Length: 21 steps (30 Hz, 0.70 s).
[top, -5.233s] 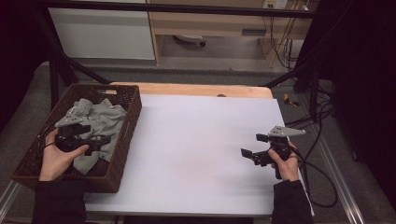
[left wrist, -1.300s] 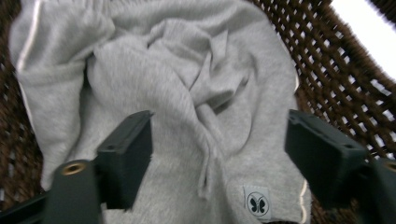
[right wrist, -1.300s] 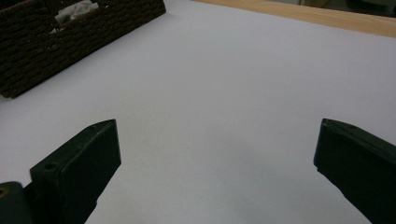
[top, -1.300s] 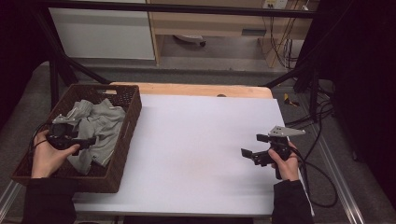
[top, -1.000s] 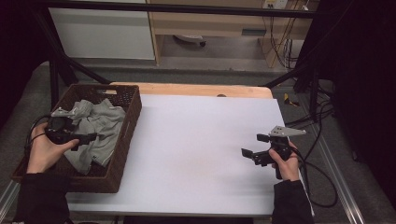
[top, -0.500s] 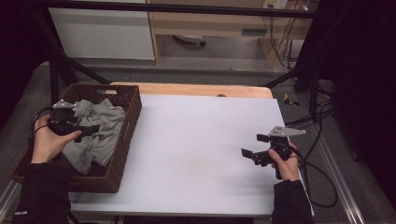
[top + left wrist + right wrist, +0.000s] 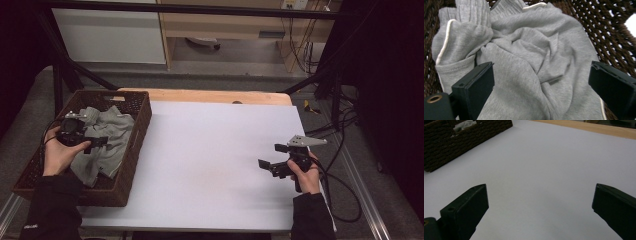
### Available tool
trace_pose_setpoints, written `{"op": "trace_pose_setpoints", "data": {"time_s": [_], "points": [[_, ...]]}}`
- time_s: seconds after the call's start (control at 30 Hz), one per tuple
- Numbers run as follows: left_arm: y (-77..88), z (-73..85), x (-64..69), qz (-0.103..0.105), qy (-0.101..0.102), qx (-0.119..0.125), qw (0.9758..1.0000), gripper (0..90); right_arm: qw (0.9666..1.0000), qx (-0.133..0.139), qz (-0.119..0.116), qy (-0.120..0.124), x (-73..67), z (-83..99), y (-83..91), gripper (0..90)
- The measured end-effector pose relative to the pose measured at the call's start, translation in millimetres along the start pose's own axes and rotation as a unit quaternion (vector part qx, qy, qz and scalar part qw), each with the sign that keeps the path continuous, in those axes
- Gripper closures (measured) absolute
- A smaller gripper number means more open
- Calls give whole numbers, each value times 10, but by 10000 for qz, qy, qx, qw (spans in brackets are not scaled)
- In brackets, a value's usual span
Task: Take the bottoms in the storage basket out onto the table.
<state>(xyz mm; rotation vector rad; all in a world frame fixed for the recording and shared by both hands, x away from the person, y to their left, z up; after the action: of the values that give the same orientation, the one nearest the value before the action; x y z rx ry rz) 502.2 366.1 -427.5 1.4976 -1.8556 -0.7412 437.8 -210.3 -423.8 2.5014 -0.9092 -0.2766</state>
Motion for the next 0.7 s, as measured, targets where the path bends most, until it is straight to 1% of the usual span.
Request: {"op": "trace_pose_setpoints", "data": {"time_s": [0.1,0.13,0.23,0.27,0.43,0.57,0.7], "points": [[-40,22,-26,-30,93,-41,9999,65,10000,-8,5,5,1,2,-2,12],[-53,33,-40,-52,83,-70,9999,66,10000,-10,1,4,0,2,-3,12],[-100,72,-62,-132,162,-158,9997,66,10000,-15,6,0,2,4,-3,12],[-114,85,-65,-156,139,-208,9996,69,10000,-15,14,3,5,6,-4,12],[-195,124,-48,-185,101,-301,9993,87,10000,-28,3,8,1,8,-9,12],[-227,136,-60,-233,94,-322,9992,101,10000,-27,7,8,2,8,-9,12],[-254,147,-56,-213,150,-330,9991,114,10000,-28,7,9,0,8,-8,12]]}}
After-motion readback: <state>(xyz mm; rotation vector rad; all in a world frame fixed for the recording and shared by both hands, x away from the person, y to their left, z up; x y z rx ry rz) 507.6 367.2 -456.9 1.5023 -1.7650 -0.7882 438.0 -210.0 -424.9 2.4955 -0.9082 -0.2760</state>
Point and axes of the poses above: each handheld gripper's, and its own axes: y roughly backward along the jaws, z roughly out of its underside, x roughly to its right, the point moved 8 cm from there along -y, roughly forward along the jaws, and after that the axes turned 11 degrees about y, right-handed, at the moved point
